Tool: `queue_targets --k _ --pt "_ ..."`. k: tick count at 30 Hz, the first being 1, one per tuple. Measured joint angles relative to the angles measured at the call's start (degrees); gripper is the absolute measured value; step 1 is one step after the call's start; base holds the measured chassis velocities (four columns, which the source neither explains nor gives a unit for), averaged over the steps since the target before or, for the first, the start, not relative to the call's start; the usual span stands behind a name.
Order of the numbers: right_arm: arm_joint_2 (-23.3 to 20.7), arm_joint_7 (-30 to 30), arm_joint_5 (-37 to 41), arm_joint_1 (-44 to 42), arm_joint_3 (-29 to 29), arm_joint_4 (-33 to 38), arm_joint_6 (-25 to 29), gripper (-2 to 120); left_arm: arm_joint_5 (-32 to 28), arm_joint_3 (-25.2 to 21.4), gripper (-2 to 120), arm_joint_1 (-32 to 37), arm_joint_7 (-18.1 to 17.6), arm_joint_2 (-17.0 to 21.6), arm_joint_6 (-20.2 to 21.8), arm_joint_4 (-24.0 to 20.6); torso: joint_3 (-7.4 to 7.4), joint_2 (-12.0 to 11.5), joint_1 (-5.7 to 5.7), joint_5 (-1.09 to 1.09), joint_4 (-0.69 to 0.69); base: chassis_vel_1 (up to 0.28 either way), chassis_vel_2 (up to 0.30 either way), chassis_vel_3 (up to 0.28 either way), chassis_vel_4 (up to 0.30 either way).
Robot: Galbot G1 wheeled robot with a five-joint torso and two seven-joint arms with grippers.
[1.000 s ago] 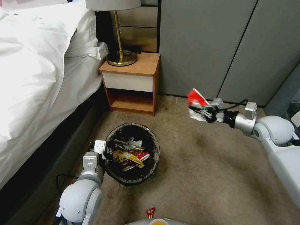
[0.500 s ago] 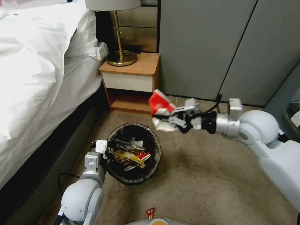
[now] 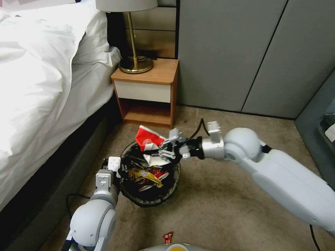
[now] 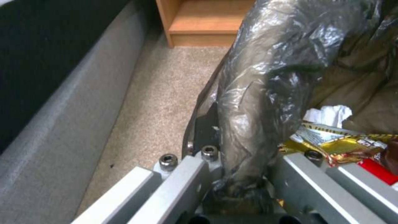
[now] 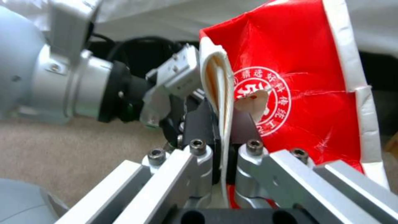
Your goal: Pick up the trash bin, then pick up the garbage from the floor and place it into the trash bin.
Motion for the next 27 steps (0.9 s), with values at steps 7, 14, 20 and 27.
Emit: queue_targets --k 7,14,20,27 --pt "2.38 1.32 -1.54 2.49 -4.50 -4.52 0.48 0 0.00 0.01 0 0.01 0.01 -0.02 -0.12 0.10 0.00 0.00 0.00 0.00 0.00 0.000 0.000 0.000 0.000" --pt "4.78 2.07 -3.95 3.36 -7.09 -8.95 1.10 0 0.01 0.04 0 0.02 0.01 -0.19 -0.17 0.12 0.00 0.00 0.00 0.00 0.00 0.000 0.000 0.000 0.000" --pt "5.38 2.06 -5.26 3.37 -7.50 -10.63 1.54 0 -0.06 -0.13 0 0.12 0.00 -0.16 -0.18 0.11 0.00 0.00 0.00 0.00 0.00 0.000 0.000 0.000 0.000" --pt "5.52 8.05 -5.13 1.55 -8.39 -11.82 1.41 14 -0.39 -0.69 0 -0.40 0.01 -0.19 -0.23 0.55 0.00 0.00 0.00 0.01 0.00 0.000 0.000 0.000 0.000"
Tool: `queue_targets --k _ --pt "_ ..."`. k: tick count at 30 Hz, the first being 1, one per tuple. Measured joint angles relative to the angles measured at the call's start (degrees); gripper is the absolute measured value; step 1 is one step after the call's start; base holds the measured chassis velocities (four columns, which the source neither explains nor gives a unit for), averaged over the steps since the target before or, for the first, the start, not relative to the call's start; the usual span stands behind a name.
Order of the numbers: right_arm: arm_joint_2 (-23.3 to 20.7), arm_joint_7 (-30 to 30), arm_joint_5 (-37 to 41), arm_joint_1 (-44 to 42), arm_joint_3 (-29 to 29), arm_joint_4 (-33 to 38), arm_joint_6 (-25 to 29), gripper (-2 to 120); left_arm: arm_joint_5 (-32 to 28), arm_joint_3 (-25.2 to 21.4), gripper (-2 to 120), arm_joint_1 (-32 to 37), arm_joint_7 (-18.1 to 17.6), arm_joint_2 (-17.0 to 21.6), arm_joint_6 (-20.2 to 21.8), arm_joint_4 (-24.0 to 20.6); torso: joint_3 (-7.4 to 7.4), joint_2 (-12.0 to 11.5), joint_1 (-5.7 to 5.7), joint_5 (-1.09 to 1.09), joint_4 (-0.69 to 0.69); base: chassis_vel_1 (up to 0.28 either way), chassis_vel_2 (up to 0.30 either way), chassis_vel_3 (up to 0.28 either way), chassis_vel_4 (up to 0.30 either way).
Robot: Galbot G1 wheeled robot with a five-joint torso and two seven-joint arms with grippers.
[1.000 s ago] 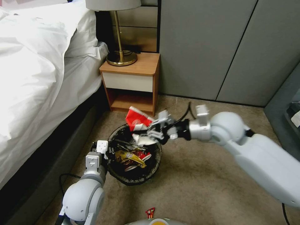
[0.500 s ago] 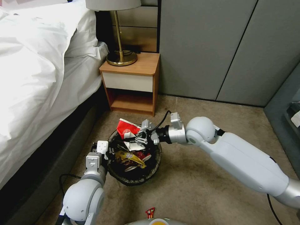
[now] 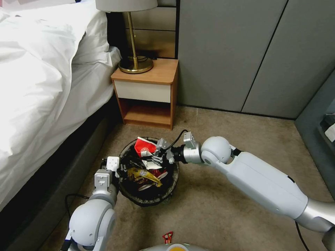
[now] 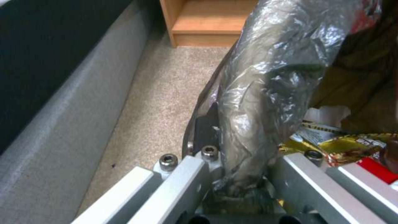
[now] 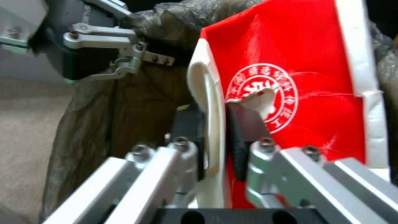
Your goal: Pick up the trash bin, then pick up the garbage from the floor and place it into the trash bin.
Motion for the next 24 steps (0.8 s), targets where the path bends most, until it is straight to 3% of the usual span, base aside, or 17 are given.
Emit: queue_targets --k 6,12,16,18,24 --pt "0.05 2.11 0.41 -0.42 -0.50 0.09 -0.07 30 -0.12 0.24 0 -0.46 0.00 -0.10 0.00 0.40 0.00 0.00 0.00 0.00 0.00 0.000 0.000 0.000 0.000" --pt "-0.13 2.93 0.92 -1.12 -0.90 0.04 -0.36 58 -0.56 0.16 0 -0.55 -0.09 0.04 0.10 0.41 0.00 0.00 0.00 0.00 0.00 0.000 0.000 0.000 0.000" --pt "-0.07 3.06 0.89 -1.29 -1.01 0.02 -0.41 65 -0.59 0.16 0 -0.58 -0.11 0.05 0.12 0.41 0.00 0.00 0.00 0.00 0.00 0.000 0.000 0.000 0.000" --pt "-0.08 3.13 0.79 -1.54 -1.05 -0.01 -0.44 78 -0.60 0.16 0 -0.58 -0.13 0.01 0.14 0.41 0.00 0.00 0.00 0.00 0.01 0.000 0.000 0.000 0.000" --pt "-0.85 2.87 1.05 -1.86 -0.33 0.56 -0.56 99 -0.60 0.06 0 -0.45 -0.13 0.09 0.15 0.41 0.00 0.00 0.00 0.00 0.00 0.000 0.000 0.000 0.000"
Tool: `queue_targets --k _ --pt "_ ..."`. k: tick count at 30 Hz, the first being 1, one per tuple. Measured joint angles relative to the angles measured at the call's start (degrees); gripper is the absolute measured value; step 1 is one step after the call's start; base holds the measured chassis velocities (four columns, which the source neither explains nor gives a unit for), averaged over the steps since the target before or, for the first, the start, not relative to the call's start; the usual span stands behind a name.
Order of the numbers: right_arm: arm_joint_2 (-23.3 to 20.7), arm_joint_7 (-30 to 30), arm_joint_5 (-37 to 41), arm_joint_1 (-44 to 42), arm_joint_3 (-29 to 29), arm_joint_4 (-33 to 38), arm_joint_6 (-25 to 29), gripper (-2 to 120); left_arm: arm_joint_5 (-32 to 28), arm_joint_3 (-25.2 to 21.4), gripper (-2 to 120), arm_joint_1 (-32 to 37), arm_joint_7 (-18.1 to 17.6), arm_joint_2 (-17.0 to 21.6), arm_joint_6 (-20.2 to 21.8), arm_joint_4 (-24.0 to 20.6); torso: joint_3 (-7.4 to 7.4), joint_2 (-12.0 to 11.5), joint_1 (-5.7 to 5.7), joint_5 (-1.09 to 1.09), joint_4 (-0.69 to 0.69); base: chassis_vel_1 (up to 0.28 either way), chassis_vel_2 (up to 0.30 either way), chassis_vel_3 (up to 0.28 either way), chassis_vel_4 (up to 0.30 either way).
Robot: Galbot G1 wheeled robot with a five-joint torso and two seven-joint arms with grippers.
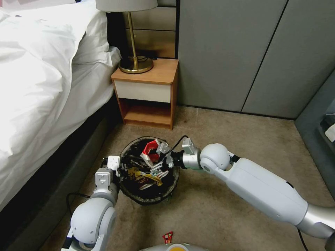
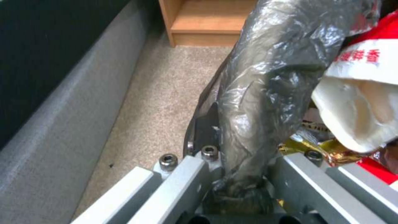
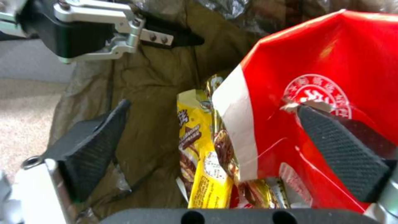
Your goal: Pick up the trash bin, then pick up the garbage from the floor and place it into the trash bin.
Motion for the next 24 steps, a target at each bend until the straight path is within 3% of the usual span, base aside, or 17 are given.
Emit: queue_targets --k 10,13,16,24 --pt "-1.04 0.59 4.94 -0.76 1.11 2.25 -1.44 100 0.16 0.20 0 -0.06 -0.01 -0.11 0.07 -0.04 0.00 0.00 0.00 0.00 0.00 0.000 0.000 0.000 0.000" --pt "-1.33 5.41 10.88 -0.74 0.63 3.09 -4.05 100 0.22 0.25 0 -0.02 -0.03 -0.11 0.08 -0.04 0.00 0.00 0.00 0.00 -0.01 0.000 0.000 0.000 0.000" --pt "-0.90 14.82 19.18 -0.36 -0.81 2.65 -8.66 100 0.31 0.31 0 0.02 -0.03 -0.10 0.08 -0.05 0.00 0.00 -0.01 0.00 0.01 0.000 0.000 0.000 0.000" --pt "-1.26 15.79 18.67 -0.91 1.09 2.47 -8.62 100 0.02 0.23 0 0.06 -0.01 0.23 0.07 -0.52 0.00 0.00 0.00 0.01 0.00 0.000 0.000 0.000 0.000"
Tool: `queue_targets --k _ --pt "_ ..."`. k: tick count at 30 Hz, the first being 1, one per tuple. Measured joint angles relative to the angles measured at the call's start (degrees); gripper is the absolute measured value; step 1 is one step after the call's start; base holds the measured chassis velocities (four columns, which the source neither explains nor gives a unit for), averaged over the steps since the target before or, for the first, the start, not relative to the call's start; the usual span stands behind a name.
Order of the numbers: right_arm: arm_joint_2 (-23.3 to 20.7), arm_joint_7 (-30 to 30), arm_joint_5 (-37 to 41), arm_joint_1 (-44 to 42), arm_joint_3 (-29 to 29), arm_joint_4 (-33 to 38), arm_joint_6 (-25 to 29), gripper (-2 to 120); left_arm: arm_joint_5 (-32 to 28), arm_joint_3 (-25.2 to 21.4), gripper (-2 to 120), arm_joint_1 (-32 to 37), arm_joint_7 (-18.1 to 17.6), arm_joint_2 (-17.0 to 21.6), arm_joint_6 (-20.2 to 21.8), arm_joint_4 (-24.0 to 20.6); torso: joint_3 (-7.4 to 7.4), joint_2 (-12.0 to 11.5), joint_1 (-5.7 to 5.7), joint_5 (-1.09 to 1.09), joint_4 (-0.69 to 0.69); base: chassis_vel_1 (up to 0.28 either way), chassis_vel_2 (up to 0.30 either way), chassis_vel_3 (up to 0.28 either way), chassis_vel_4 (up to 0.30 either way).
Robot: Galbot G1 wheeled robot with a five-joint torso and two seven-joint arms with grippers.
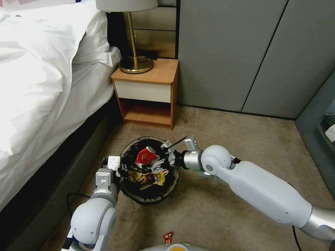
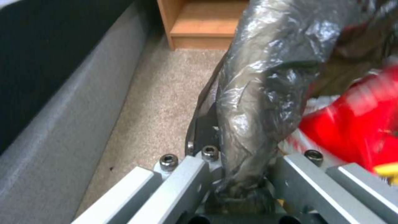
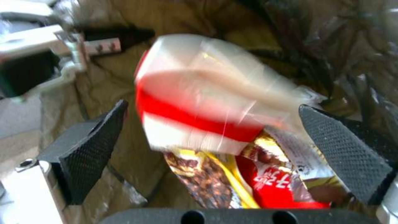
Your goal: Pick up the trash bin, then pick up the garbage from the floor and place it into the trash bin.
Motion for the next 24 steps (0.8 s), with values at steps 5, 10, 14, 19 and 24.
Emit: queue_targets --k 5,10,14,19,24 --pt "-1.61 0.79 -0.60 -1.71 5.91 4.75 0.67 100 -0.27 0.03 0 -0.10 -0.27 0.09 0.08 -0.06 0.00 0.00 0.00 -0.01 0.01 0.000 0.000 0.000 0.000" --pt "-3.49 5.77 -0.73 -5.04 17.09 12.04 0.33 100 -1.08 0.10 0 -0.20 -0.75 0.24 0.18 -0.60 0.00 0.00 0.00 0.00 -0.02 0.000 0.000 0.000 0.000" --pt "-4.48 8.89 -1.28 -7.07 22.72 16.00 1.26 100 -1.36 0.09 0 -0.17 -0.89 0.37 0.22 -0.89 0.00 0.00 0.00 0.00 0.00 0.000 0.000 0.000 0.000" --pt "-4.86 10.54 -2.25 -13.27 33.09 21.84 2.41 100 -1.30 0.05 0 -0.10 -0.92 0.34 0.22 -0.89 0.00 0.00 0.00 0.01 -0.01 0.000 0.000 0.000 0.000" --pt "-4.70 10.49 -3.06 -18.37 39.98 26.27 3.44 100 -1.26 -0.16 0 0.17 -0.91 0.45 0.22 -0.94 0.00 0.00 0.00 0.00 0.02 0.000 0.000 0.000 0.000"
